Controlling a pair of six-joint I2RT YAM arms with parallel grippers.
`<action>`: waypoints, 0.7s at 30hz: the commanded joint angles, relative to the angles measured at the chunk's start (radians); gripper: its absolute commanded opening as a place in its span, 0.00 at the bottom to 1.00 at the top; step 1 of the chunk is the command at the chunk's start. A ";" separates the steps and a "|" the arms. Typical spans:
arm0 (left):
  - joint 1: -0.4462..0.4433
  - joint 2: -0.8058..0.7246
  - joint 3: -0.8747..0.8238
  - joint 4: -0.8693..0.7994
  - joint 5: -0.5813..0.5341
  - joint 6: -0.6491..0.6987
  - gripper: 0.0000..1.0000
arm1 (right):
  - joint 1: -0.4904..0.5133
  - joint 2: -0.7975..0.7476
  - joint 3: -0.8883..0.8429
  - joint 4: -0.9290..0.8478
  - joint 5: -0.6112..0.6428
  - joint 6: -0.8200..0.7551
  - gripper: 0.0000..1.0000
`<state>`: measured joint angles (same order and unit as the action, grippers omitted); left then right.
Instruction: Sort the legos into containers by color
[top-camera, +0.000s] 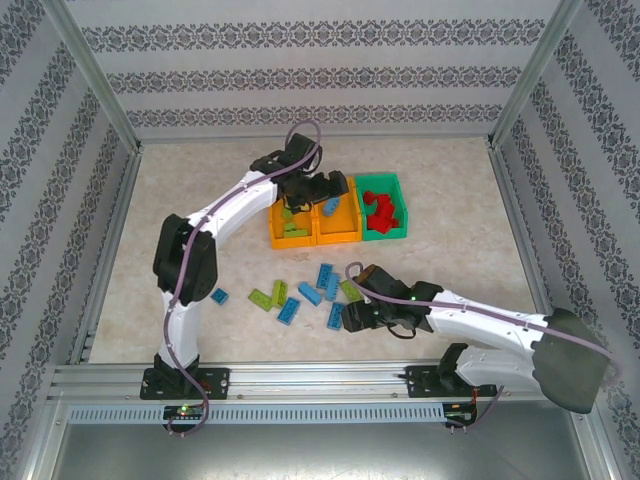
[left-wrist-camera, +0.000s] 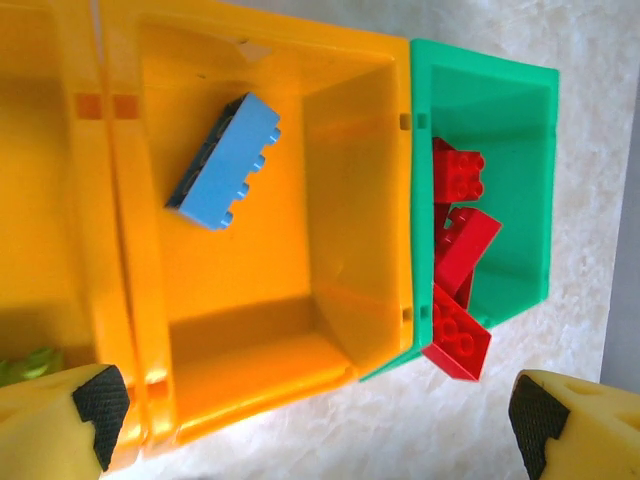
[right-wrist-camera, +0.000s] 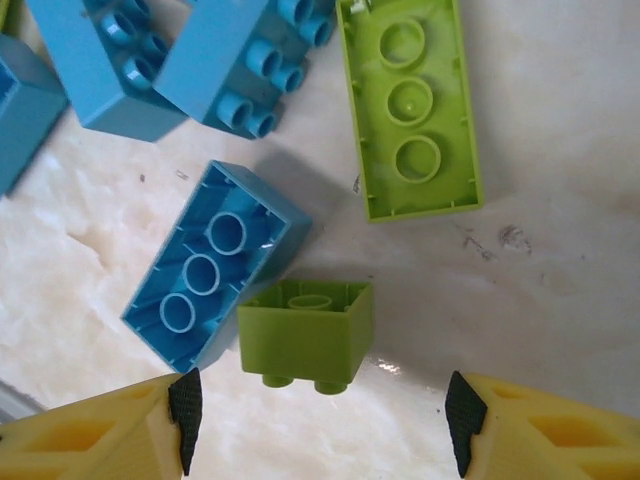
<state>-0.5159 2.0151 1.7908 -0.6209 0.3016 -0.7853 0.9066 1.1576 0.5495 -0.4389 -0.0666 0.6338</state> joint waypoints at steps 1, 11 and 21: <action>0.003 -0.103 -0.079 -0.011 -0.051 0.032 0.99 | 0.021 0.050 0.044 -0.017 0.047 0.006 0.67; 0.052 -0.268 -0.320 0.052 -0.070 0.001 0.99 | 0.040 0.114 0.078 0.003 0.079 0.005 0.66; 0.105 -0.381 -0.456 0.059 -0.082 -0.008 0.99 | 0.042 0.184 0.101 -0.004 0.100 0.006 0.50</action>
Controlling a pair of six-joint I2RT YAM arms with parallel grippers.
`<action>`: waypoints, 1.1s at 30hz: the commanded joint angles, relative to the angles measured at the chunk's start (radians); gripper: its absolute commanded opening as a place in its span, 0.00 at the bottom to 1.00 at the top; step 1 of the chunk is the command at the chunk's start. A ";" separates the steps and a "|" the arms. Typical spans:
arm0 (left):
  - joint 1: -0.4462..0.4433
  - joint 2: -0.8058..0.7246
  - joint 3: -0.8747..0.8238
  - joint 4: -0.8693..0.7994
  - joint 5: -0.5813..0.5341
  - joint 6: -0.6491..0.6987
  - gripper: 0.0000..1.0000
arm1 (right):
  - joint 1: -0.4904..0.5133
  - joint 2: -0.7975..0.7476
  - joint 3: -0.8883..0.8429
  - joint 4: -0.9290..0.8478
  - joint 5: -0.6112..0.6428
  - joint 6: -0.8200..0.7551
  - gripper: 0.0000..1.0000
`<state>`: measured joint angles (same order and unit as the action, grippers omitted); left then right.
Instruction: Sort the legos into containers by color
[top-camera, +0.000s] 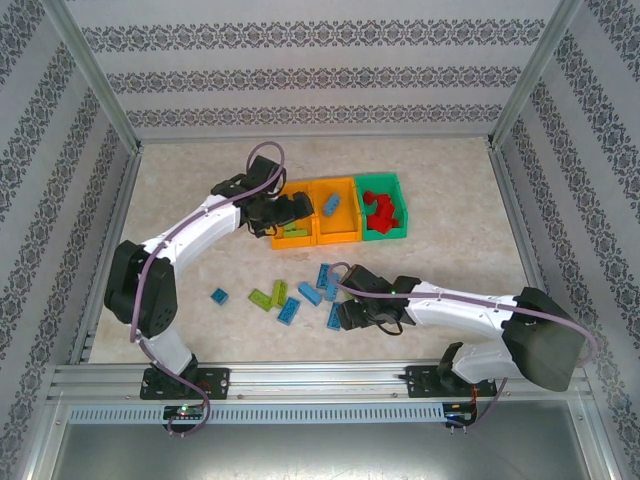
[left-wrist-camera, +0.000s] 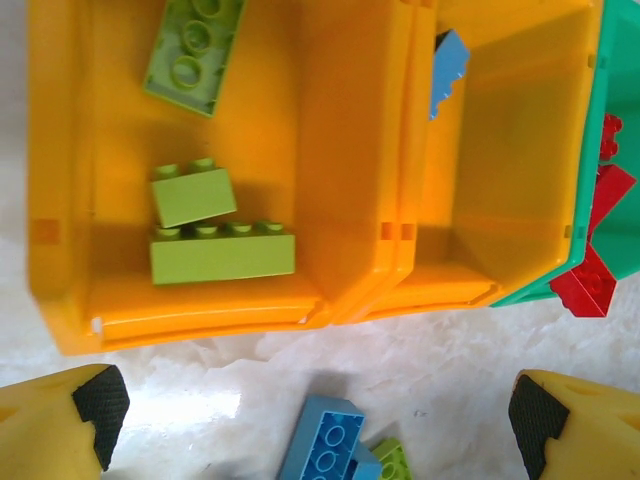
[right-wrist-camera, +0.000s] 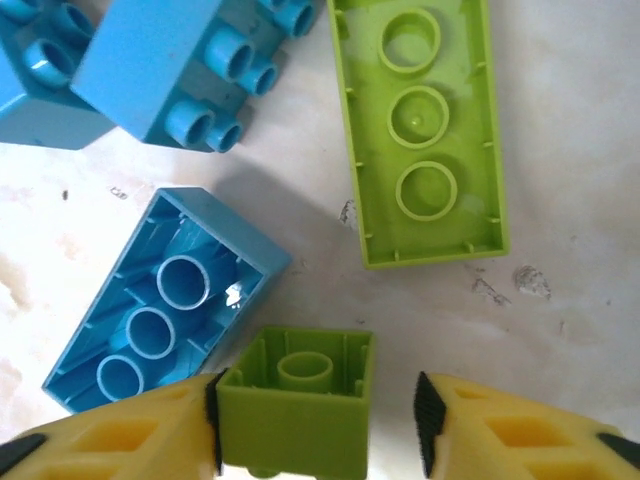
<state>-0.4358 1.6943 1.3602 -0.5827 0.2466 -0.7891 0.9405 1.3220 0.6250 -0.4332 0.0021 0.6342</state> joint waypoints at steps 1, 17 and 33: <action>0.031 -0.073 -0.037 0.016 -0.031 -0.001 0.99 | 0.008 0.023 0.024 -0.012 0.032 0.003 0.49; 0.203 -0.405 -0.410 -0.197 -0.157 0.031 0.99 | -0.086 -0.033 0.217 0.024 -0.024 -0.086 0.28; 0.203 -0.579 -0.669 -0.283 -0.149 -0.095 0.99 | -0.287 0.674 0.974 0.034 -0.206 -0.203 0.31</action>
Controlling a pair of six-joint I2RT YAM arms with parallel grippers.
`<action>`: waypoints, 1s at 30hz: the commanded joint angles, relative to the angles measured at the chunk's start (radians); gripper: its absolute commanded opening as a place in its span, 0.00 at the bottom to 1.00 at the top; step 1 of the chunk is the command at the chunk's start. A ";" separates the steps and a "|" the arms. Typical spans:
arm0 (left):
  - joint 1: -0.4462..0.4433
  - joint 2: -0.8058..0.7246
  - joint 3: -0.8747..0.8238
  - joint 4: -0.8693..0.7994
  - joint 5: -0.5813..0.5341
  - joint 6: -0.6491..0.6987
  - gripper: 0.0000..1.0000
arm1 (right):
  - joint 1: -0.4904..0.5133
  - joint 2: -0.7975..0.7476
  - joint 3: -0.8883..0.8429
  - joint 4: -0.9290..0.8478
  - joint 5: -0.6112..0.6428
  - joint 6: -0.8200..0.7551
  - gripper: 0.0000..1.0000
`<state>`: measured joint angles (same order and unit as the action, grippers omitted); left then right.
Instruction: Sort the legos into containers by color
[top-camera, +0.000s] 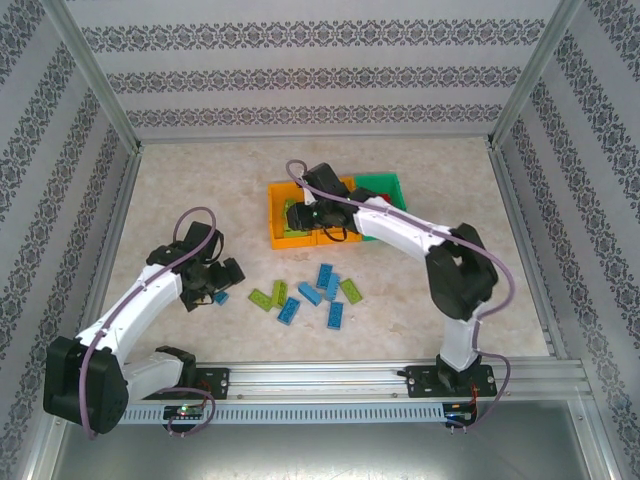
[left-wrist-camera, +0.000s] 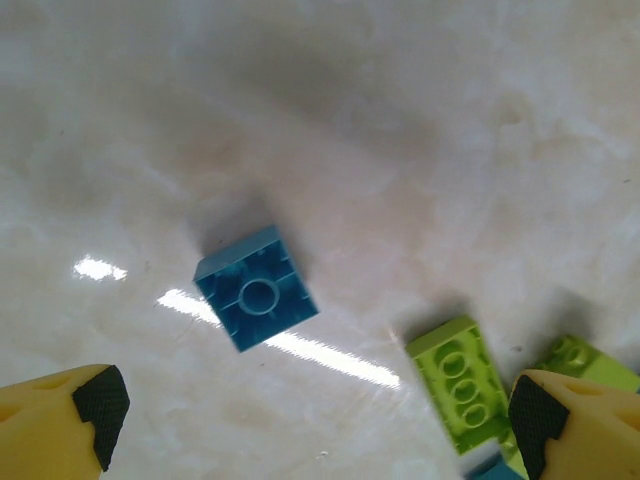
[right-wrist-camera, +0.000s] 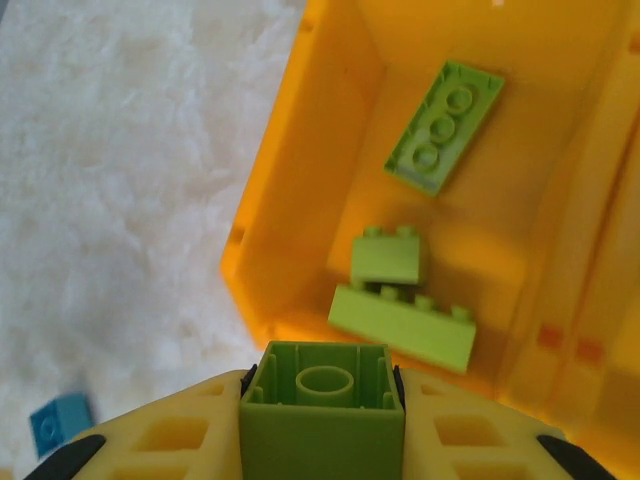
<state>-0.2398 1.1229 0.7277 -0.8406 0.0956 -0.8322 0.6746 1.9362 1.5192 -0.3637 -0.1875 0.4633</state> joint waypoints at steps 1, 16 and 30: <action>0.008 0.001 -0.049 -0.009 0.007 -0.063 0.99 | -0.028 0.087 0.106 -0.040 -0.009 -0.030 0.33; 0.008 0.148 -0.066 0.125 0.021 -0.074 0.94 | -0.061 0.035 0.100 0.009 -0.082 -0.007 0.65; 0.045 0.235 -0.044 0.189 -0.002 -0.038 0.70 | -0.105 -0.325 -0.256 0.017 0.023 -0.064 0.68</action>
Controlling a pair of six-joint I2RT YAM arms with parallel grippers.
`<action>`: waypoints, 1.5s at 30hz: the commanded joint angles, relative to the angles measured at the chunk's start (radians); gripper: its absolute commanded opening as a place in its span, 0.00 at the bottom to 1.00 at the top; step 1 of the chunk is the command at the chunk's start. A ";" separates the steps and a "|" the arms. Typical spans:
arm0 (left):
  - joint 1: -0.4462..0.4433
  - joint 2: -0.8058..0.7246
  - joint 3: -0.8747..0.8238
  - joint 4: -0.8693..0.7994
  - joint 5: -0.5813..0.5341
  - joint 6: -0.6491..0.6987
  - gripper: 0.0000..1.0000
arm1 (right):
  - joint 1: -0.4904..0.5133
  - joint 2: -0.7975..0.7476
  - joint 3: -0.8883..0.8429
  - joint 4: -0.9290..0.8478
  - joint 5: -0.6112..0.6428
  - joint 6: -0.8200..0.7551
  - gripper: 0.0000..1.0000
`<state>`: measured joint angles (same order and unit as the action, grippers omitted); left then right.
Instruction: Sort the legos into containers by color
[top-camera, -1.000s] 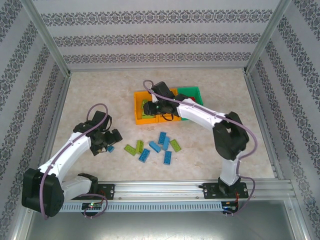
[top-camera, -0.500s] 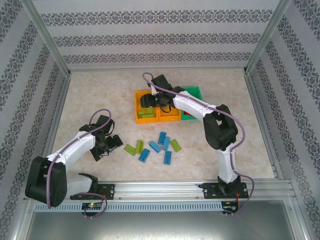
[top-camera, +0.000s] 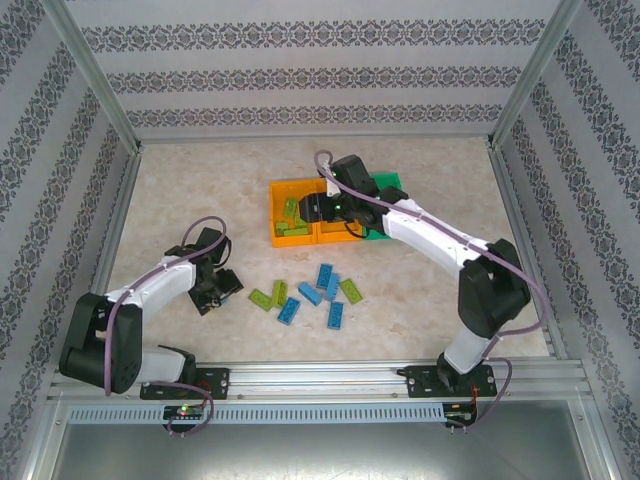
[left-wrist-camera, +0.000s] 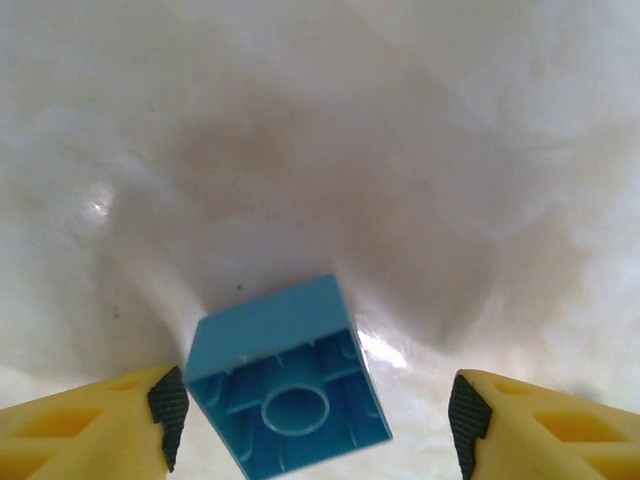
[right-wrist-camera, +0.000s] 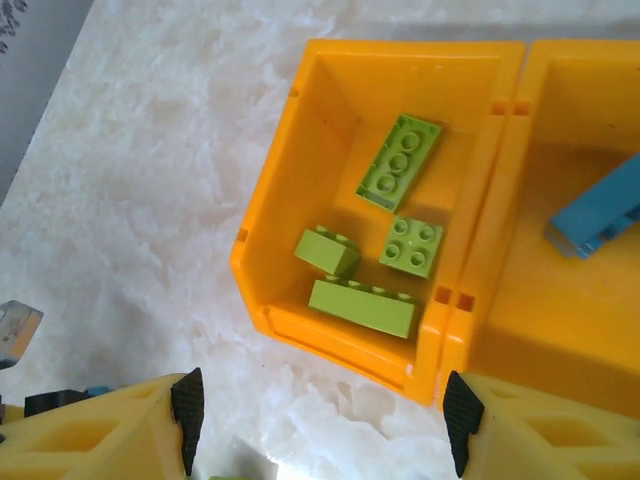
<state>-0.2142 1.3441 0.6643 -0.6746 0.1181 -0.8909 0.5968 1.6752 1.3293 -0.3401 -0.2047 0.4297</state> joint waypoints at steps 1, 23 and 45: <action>0.020 0.017 0.018 0.034 -0.022 0.020 0.69 | -0.041 -0.092 -0.096 -0.005 0.047 -0.031 0.68; -0.112 0.081 0.327 0.109 0.051 0.086 0.25 | -0.113 -0.484 -0.595 -0.055 0.129 0.039 0.68; -0.305 0.802 1.256 0.090 0.315 0.207 0.32 | 0.154 -0.422 -0.733 -0.011 0.163 0.045 0.71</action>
<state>-0.5159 2.1082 1.8526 -0.5629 0.3866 -0.7025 0.7338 1.2324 0.6041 -0.3660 -0.0673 0.4908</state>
